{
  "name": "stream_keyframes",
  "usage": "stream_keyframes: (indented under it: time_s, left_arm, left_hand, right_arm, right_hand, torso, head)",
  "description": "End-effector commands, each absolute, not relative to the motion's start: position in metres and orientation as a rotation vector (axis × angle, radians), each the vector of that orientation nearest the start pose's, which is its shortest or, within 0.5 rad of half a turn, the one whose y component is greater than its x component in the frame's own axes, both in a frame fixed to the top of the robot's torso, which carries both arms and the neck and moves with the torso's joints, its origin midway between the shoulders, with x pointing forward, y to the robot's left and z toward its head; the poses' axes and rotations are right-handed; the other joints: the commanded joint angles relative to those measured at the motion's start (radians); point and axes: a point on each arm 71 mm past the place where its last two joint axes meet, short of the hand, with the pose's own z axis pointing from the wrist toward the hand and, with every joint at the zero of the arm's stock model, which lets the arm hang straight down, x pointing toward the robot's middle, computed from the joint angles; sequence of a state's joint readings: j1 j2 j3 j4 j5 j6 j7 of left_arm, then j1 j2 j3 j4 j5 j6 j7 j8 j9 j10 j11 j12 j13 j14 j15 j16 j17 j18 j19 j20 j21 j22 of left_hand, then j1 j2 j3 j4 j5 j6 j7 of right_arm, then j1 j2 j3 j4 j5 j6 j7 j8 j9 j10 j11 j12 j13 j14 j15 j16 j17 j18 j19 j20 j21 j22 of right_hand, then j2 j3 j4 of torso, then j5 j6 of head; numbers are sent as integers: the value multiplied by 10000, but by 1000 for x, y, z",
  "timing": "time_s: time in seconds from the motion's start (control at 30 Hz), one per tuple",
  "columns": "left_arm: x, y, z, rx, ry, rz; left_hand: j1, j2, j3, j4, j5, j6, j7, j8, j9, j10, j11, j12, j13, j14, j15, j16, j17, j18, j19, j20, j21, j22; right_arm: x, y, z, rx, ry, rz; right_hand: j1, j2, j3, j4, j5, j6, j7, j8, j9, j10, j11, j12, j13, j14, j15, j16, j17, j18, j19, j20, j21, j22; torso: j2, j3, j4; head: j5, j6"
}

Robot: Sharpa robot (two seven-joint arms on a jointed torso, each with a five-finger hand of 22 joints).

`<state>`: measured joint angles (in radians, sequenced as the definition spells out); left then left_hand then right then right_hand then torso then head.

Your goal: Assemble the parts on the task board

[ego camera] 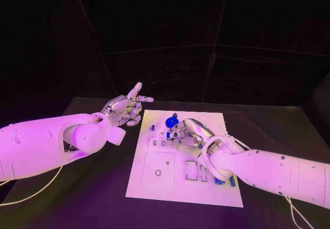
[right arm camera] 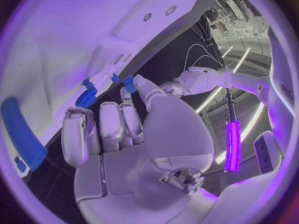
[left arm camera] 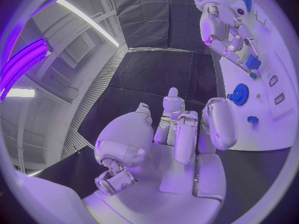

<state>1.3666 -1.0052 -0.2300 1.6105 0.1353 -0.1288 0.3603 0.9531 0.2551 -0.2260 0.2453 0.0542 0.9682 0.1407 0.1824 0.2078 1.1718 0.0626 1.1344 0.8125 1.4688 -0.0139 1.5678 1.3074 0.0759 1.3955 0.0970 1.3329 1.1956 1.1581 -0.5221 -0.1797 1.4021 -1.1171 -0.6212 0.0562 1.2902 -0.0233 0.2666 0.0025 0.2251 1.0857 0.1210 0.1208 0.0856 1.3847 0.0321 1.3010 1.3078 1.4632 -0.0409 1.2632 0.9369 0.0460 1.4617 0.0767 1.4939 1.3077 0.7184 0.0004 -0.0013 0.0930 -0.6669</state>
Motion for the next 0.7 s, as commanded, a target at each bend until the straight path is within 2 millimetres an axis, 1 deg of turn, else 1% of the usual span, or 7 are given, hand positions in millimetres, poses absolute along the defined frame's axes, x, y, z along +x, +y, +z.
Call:
stream_keyframes:
  time_s: [0.03,0.23,0.43,0.7]
  left_arm:
    - [470,258,-164,-11899,15069,-16220]
    - [470,257,-165,-11903,15106,-16236]
    - [470,257,-165,-11912,15146,-16240]
    - [471,257,-165,-11923,15192,-16238]
  left_hand:
    - [115,6,2,-89,42,-38,16,-53,16,-97,-5,-55,-26,1020,70,30,2634,83,-64,28,-34,-10]
    - [115,6,2,-89,42,-38,16,-53,16,-97,-5,-55,-26,1020,70,30,2634,83,-64,28,-34,-10]
    - [127,2,3,-102,42,-38,17,-53,17,-104,-5,-60,-33,1020,71,30,2634,86,-72,28,-44,-24]
    - [127,2,3,-102,42,-38,17,-53,17,-104,-5,-60,-33,1020,71,30,2634,86,-72,28,-44,-24]
  right_arm:
    - [464,-75,-238,280,16152,9782]
    - [464,-75,-239,154,16286,9489]
    - [463,-72,-240,-79,16452,9292]
    - [463,-72,-242,-295,16760,8817]
  right_hand:
    - [15,135,4,11,46,142,-81,40,13,28,-19,17,18,131,12,50,-3,-133,49,-4,46,1391]
    - [16,135,4,11,46,143,-81,40,13,28,-19,16,17,131,12,50,-3,-133,48,-4,45,1389]
    - [21,127,-1,7,46,144,-83,40,14,26,-21,13,15,128,10,43,-18,-131,41,-6,40,1381]
    - [37,107,-10,-6,47,146,-86,38,15,20,-25,5,9,128,5,45,-11,-128,32,-10,34,1371]
  torso:
    - [-4,-6,-6]
    - [-4,-10,0]
    - [-2,-2,13]
    - [-5,-5,-10]
  head:
    - [6,-37]
    - [3,-48]
    - [27,-75]
    - [47,-116]
